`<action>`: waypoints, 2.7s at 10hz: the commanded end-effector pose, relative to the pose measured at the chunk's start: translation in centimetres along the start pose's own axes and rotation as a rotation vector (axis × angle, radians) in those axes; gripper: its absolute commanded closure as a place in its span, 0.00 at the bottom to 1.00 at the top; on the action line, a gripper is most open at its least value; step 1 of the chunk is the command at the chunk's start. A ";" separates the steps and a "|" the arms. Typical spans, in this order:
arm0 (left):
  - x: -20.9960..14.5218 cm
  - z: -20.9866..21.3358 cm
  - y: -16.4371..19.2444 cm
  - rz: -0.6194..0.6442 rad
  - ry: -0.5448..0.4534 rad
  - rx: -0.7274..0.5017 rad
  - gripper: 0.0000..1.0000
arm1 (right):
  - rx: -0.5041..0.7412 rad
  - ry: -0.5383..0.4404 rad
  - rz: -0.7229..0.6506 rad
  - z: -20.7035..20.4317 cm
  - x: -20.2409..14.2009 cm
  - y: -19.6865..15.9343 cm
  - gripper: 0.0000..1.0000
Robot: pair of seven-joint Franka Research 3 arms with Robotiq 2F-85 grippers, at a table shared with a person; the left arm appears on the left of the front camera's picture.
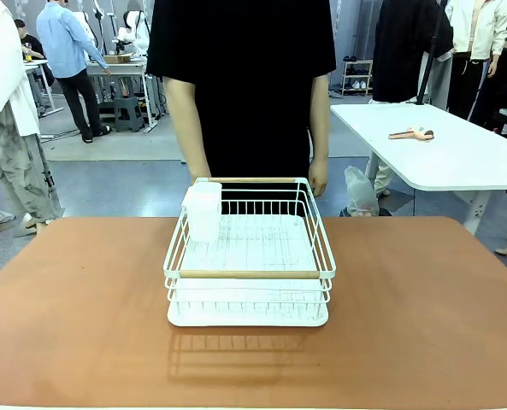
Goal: Clean the table.
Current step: Pick up the Lint Roller when the human hands it over.
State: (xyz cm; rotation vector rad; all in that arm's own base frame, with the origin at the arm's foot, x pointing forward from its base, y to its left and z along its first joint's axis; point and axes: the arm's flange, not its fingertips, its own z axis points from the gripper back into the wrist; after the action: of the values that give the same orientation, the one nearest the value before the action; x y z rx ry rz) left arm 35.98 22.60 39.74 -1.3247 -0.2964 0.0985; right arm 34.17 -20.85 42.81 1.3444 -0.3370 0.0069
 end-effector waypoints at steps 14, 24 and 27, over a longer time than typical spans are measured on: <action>0.0 0.2 -0.1 0.005 -0.007 0.004 0.00 | 0.000 0.000 0.007 0.0 0.1 0.2 0.00; 0.0 0.2 -0.1 0.005 -0.007 0.004 0.00 | 0.000 0.000 0.007 0.0 0.1 0.2 0.00; 0.0 0.2 -0.1 0.005 -0.007 0.004 0.00 | 0.000 0.000 0.007 0.0 0.1 0.2 0.00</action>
State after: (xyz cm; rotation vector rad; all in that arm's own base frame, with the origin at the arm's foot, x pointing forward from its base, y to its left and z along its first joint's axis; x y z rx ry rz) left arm 35.99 22.60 39.74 -1.3247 -0.2963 0.0984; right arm 34.17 -20.84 42.81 1.3443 -0.3368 0.0071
